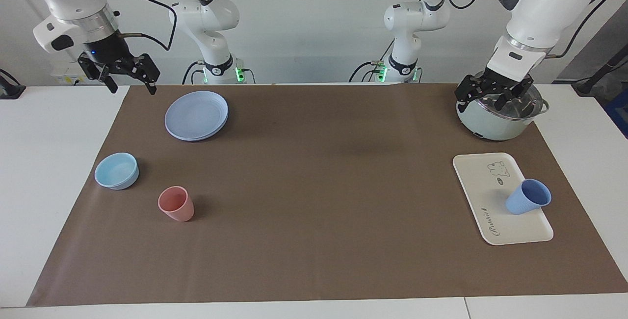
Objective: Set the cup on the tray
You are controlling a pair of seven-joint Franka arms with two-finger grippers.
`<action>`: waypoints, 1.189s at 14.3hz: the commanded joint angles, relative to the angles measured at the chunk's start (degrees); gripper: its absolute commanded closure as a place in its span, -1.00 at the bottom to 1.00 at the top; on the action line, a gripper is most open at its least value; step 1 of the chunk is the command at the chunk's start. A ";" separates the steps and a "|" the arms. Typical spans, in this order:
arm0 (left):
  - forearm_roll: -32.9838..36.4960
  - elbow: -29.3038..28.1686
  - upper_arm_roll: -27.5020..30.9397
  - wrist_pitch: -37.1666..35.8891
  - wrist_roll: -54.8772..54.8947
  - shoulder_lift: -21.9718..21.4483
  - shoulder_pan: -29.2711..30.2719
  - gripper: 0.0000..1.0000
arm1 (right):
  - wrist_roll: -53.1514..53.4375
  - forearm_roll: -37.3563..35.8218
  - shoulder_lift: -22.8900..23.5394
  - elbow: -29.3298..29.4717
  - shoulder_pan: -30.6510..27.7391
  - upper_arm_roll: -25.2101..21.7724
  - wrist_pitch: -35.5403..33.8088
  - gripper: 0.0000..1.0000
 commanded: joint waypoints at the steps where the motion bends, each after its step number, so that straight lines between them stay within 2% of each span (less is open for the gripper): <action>1: 1.09 -1.66 0.07 0.76 0.10 -1.62 -0.26 -1.00 | -1.43 0.89 -1.23 -2.08 -0.85 0.36 1.43 -1.00; 17: 1.09 -2.80 -0.02 1.37 0.54 -2.24 0.36 -1.00 | -1.17 0.54 -1.41 -1.73 -0.41 0.63 -2.09 -1.00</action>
